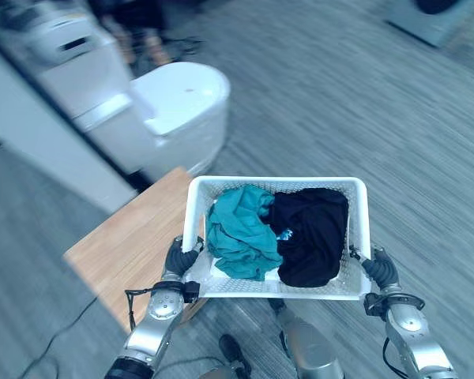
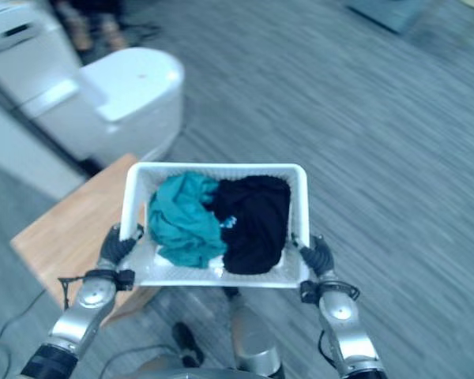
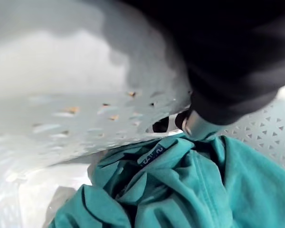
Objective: Grab the laundry basket,head to the washer,open it,put in the laundry and shut it.
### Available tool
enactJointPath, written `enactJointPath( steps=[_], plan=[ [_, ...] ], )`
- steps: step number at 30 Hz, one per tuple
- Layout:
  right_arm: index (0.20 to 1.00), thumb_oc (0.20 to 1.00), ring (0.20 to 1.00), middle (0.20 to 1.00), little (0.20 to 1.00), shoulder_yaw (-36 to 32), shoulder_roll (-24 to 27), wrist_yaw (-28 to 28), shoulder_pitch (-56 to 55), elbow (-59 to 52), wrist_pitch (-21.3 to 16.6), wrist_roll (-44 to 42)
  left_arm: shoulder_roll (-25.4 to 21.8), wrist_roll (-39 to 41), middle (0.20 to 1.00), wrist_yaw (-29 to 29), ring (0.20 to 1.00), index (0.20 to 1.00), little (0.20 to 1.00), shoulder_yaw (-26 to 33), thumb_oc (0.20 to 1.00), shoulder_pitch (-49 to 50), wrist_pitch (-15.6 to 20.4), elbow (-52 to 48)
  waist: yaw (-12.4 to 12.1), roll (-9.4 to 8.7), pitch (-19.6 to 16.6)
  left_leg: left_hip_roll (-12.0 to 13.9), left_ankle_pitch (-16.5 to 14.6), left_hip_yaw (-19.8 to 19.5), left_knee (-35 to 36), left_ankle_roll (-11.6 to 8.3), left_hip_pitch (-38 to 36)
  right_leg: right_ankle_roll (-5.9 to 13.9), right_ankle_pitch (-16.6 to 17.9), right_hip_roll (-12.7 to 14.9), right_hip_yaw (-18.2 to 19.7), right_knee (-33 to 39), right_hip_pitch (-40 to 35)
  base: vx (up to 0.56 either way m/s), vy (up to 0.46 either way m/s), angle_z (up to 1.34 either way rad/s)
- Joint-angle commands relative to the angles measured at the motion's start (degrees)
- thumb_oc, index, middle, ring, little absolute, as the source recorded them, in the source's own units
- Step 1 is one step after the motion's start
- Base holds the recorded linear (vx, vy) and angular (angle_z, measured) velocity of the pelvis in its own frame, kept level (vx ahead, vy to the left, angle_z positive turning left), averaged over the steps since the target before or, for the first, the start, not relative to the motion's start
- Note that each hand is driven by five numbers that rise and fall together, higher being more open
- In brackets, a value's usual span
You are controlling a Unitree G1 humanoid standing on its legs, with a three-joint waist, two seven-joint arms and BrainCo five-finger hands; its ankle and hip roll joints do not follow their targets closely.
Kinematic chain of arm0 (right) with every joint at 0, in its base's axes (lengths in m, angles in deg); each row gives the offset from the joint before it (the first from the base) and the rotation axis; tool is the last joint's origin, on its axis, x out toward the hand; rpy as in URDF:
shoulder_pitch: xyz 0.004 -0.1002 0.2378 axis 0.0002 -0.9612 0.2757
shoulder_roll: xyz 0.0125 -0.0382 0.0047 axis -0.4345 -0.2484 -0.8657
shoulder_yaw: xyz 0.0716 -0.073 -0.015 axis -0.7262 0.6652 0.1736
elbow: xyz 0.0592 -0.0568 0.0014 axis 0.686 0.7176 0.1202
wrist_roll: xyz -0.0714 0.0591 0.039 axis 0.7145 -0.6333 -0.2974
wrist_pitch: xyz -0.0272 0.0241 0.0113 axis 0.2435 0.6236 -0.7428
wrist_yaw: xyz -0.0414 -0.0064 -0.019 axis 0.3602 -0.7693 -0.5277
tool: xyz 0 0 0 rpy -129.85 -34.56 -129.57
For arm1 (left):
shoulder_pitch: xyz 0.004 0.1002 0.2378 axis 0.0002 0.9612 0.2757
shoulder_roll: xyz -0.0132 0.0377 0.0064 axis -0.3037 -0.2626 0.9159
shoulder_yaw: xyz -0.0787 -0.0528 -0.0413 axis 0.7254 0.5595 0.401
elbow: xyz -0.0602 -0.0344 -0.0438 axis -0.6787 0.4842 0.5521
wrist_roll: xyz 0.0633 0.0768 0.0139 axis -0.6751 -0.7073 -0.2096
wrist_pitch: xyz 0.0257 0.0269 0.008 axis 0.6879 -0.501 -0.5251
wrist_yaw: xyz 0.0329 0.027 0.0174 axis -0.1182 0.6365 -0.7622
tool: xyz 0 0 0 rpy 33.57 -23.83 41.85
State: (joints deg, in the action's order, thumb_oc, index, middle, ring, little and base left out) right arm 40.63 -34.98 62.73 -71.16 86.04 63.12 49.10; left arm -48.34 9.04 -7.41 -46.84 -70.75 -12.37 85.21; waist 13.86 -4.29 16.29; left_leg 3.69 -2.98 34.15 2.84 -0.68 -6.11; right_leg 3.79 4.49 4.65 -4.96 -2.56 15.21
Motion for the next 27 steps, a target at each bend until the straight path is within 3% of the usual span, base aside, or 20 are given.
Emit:
enactJointPath(
  steps=[1, 4, 6, 7, 8, 10, 11, 12, 13, 14, 15, 16, 18, 21, 26, 27],
  plan=[
    [0.2, 0.2, 0.2, 0.2, 0.2, -0.29, 3.0, 3.58, 2.57, -4.38, -7.49, -6.84, 1.7, 5.54, 0.2, 4.74, 0.2, 0.2, 0.2, -0.8, 0.2, 1.23, 6.76, -4.27, -2.77, 2.88, -6.07, 4.55, -3.49, -1.59, -5.64, -2.49, 1.15, 2.64, -8.39, 7.98, -22.44, -6.83, -3.75, 0.1, -0.263, -1.88],
    [0.2, 0.2, 0.2, 0.2, 0.2, -1.09, 3.24, 4.17, 1.07, -4.31, -7.31, -7.05, 2.22, 4.68, 0.2, 5.47, 0.2, 0.2, 0.2, -0.8, 0.2, 2.14, 6.52, -3.68, -1.16, 2.85, -7.7, 5.81, -4.7, 1.1, -8.06, -3.11, -0.52, 2.59, -8.73, 6.8, -19.76, -5.02, -4.63, 0.17, -0.196, -1.65],
    [0.2, 0.2, 0.2, 0.2, 0.2, -1.48, 4.13, 4.07, 0.29, -4.48, -7.35, -7.42, 2.94, 4.78, 0.2, 6.06, 0.2, 0.2, 0.2, -1.24, 0.2, 2.68, 6.58, -3.27, -0.96, 3.21, -7.69, 8.52, -5.54, 1.31, -15.74, -3.64, 0.08, 1.41, -9.49, 4.73, -16.63, -3.4, -6.22, 0.28, -0.282, -1.07],
    [0.2, 0.2, 0.2, 0.2, 0.2, -1.47, 5.74, 3.32, 1.01, -4.07, -7.59, -7.34, 3.4, 5.61, 0.2, 5.67, 0.2, 0.2, 0.2, -2.19, 0.2, 2.34, 6.96, -3.26, -2.04, 3.68, -6.46, 10.17, -2.06, -2.82, -23.39, -5.44, 2.25, -0.02, -10.79, 2.24, -14.41, -2.31, -8.43, 0.28, -0.305, -0.96],
    [0.2, 0.2, 0.2, 0.2, 0.2, -1.5, 6.27, 3.14, 1.21, -4.11, -7.4, -7.24, 3.56, 6.05, 0.2, 5.66, 0.2, 0.2, 0.2, -2.64, 0.2, 2.1, 7.0, -3.18, -2.51, 3.68, -6.08, 10.14, -1.83, -5.34, -25.53, -5.63, 3.56, -0.58, -11.24, 1.51, -13.9, -1.76, -9.55, 0.24, -0.263, -1.38],
    [0.2, 0.2, 0.2, 0.2, 0.2, -1.68, 6.7, 3.04, 1.2, -4.22, -7.02, -6.98, 3.71, 6.32, 0.2, 5.76, 0.2, 0.2, 0.2, -3.31, 0.2, 2.09, 6.97, -3.09, -2.89, 3.64, -5.73, 9.1, -2.7, -7.68, -26.56, -5.34, 5.65, -0.89, -11.7, 1.18, -13.47, -1.13, -10.8, 0.15, -0.092, -1.27],
    [0.2, 0.2, 0.2, 0.2, 0.2, -1.45, 6.94, 3.18, 1.37, -4.25, -6.6, -6.97, 3.95, 6.22, 0.2, 5.93, 0.2, 0.2, 0.2, -4.01, 0.2, 2.91, 6.89, -2.92, -3.91, 3.35, -5.68, 4.73, -6.16, -12.11, -24.2, -3.62, 8.87, -0.33, -12.03, 0.86, -10.92, -0.21, -12.36, 0.24, -0.014, -0.52],
    [0.2, 0.2, 0.2, 0.2, 0.2, -1.11, 6.96, 3.23, 1.5, -4.07, -6.52, -6.76, 4.09, 6.15, 0.2, 5.91, 0.2, 0.2, 0.2, -4.05, 0.2, 3.47, 6.93, -2.9, -4.66, 3.34, -5.55, 2.41, -7.1, -14.72, -22.59, -3.14, 10.16, -0.09, -12.09, 0.4, -9.31, 0.04, -13.04, 0.16, -0.018, -0.24],
    [0.2, 0.2, 0.2, 0.2, 0.2, -1.11, 6.95, 3.23, 1.53, -4.09, -6.54, -6.76, 4.09, 6.13, 0.2, 5.89, 0.2, 0.2, 0.2, -4.03, 0.2, 3.45, 6.94, -2.92, -4.65, 2.86, -5.49, 2.01, -5.78, -13.86, -22.19, -2.49, 10.53, -0.32, -11.11, 0.95, -9.71, 0.1, -12.46, 0.22, -0.033, -0.72],
    [0.2, 0.2, 0.2, 0.2, 0.2, -0.28, 6.89, 2.97, 2.0, -3.47, -6.51, -6.29, 4.28, 6.16, 0.2, 5.6, 0.2, 0.2, 0.2, -3.94, 0.2, 4.31, 6.89, -2.84, -6.71, 3.16, -4.96, -1.89, -3.37, -20.58, -18.58, -2.41, 14.87, -0.17, -11.84, -0.9, -5.48, -0.01, -13.94, 0.12, -0.03, -0.8],
    [0.2, 0.2, 0.2, 0.2, 0.2, -0.28, 6.87, 2.97, 2.02, -3.46, -6.51, -6.29, 4.27, 6.16, 0.2, 5.6, 0.2, 0.2, 0.2, -3.94, 0.2, 4.3, 6.88, -2.84, -6.69, 3.09, -5.11, -1.99, -3.09, -20.56, -18.31, -2.38, 14.97, -0.17, -11.73, -0.83, -5.48, 0.04, -13.75, 0.37, -0.031, -1.22],
    [0.2, 0.2, 0.2, 0.2, 0.2, 0.26, 6.66, 2.65, 2.23, -2.52, -6.58, -6.17, 4.35, 5.86, 0.2, 5.5, 0.2, 0.2, 0.2, -3.75, 0.2, 4.75, 6.7, -2.82, -7.85, 3.87, -4.45, -3.43, -0.39, -23.96, -14.33, -2.6, 16.11, -0.3, -12.42, -2.36, -3.02, -0.12, -15.09, 0.17, -0.004, -0.95],
    [0.2, 0.2, 0.2, 0.2, 0.2, 0.52, 6.22, 2.23, 2.59, -1.92, -6.8, -6.4, 4.46, 5.93, 0.2, 5.23, 0.2, 0.2, 0.2, -3.56, 0.2, 4.83, 6.72, -2.8, -8.71, 4.19, -4.1, -4.11, 1.77, -25.59, -12.52, -3.05, 17.96, -0.46, -12.72, -3.0, -1.81, -0.27, -15.66, 0.22, -0.004, -0.68],
    [0.2, 0.2, 0.2, 0.2, 0.2, 1.19, 5.84, 1.77, 3.42, -1.51, -7.11, -6.36, 4.53, 5.81, 0.2, 4.81, 0.2, 0.2, 0.2, -3.16, 0.2, 4.98, 6.59, -2.93, -10.83, 5.19, -3.56, -4.06, 5.35, -27.81, -8.24, -3.57, 20.22, -0.91, -15.05, -5.16, 1.6, -1.31, -17.75, 0.33, 0.038, -0.75],
    [0.2, 0.2, 0.2, 0.2, 0.2, 2.09, 5.68, 2.29, 4.55, -1.4, -6.69, -3.75, 4.21, 5.53, 0.2, 4.68, 0.2, 0.2, 0.2, -3.07, 0.2, 5.59, 6.74, -2.64, -12.15, 5.35, -5.38, -4.83, 4.2, -27.81, -8.13, -1.27, 17.37, 0.66, -17.57, -4.14, 3.92, -4.26, -20.48, 0.41, 0.153, -0.74],
    [0.2, 0.2, 0.2, 0.2, 0.2, 2.43, 5.5, 2.77, 4.86, -2.21, -6.92, -2.95, 3.21, 4.77, 0.2, 4.47, 0.2, 0.2, 0.2, -3.3, 0.2, 5.2, 6.54, -2.78, -12.28, 4.54, -6.28, -5.22, 2.34, -26.44, -7.99, 0.47, 14.63, 2.74, -16.79, -3.37, 4.11, -12.88, -18.29, 0.33, 0.106, -0.41]
  ],
)
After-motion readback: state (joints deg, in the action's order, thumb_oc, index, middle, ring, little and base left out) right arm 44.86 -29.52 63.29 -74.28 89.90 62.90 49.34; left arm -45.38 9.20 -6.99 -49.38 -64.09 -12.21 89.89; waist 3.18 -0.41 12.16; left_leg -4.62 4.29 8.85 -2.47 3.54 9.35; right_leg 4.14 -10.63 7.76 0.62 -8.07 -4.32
